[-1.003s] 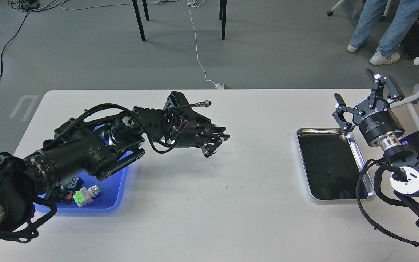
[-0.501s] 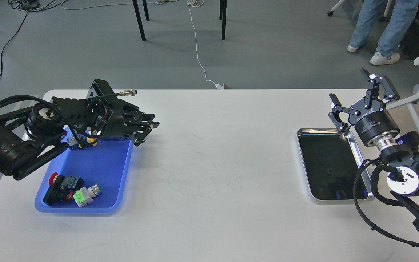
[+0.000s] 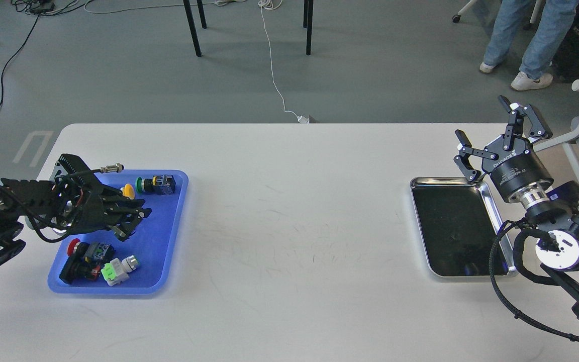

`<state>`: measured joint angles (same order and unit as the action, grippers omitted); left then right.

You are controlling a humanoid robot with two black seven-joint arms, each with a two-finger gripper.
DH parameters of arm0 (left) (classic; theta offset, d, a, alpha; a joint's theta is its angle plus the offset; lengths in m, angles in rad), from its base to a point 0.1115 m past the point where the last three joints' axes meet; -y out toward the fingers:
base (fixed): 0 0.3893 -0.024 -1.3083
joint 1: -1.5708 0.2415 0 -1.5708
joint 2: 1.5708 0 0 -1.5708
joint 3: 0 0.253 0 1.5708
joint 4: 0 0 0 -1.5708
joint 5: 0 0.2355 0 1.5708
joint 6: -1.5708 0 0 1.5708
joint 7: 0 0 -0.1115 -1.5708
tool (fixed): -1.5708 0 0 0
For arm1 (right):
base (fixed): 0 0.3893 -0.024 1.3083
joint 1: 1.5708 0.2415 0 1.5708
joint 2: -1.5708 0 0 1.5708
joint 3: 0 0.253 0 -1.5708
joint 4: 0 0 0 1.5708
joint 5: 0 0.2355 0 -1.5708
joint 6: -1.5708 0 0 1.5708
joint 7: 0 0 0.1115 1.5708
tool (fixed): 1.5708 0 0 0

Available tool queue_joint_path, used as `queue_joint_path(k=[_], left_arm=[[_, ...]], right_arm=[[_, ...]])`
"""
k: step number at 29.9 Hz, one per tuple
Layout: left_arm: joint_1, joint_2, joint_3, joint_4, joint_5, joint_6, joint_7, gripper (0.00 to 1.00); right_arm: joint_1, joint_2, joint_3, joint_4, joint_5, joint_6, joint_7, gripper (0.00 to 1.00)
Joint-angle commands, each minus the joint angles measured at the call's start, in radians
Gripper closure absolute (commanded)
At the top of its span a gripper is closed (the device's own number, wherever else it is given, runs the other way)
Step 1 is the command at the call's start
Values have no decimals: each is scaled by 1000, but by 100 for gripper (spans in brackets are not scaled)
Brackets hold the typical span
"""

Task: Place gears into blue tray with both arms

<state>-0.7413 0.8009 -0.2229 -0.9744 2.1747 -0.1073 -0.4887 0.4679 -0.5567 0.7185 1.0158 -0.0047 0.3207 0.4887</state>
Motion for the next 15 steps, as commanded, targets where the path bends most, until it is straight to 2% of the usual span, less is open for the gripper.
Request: queue_joint_path(k=[1, 15], left_arm=[[7, 7, 2, 13, -1, 1, 0, 78], [25, 24, 4, 52, 7, 1, 0, 73]], right_arm=[[0, 0, 1, 0, 0, 0, 0, 3], [-2, 1, 1, 15, 0, -2, 0, 3]])
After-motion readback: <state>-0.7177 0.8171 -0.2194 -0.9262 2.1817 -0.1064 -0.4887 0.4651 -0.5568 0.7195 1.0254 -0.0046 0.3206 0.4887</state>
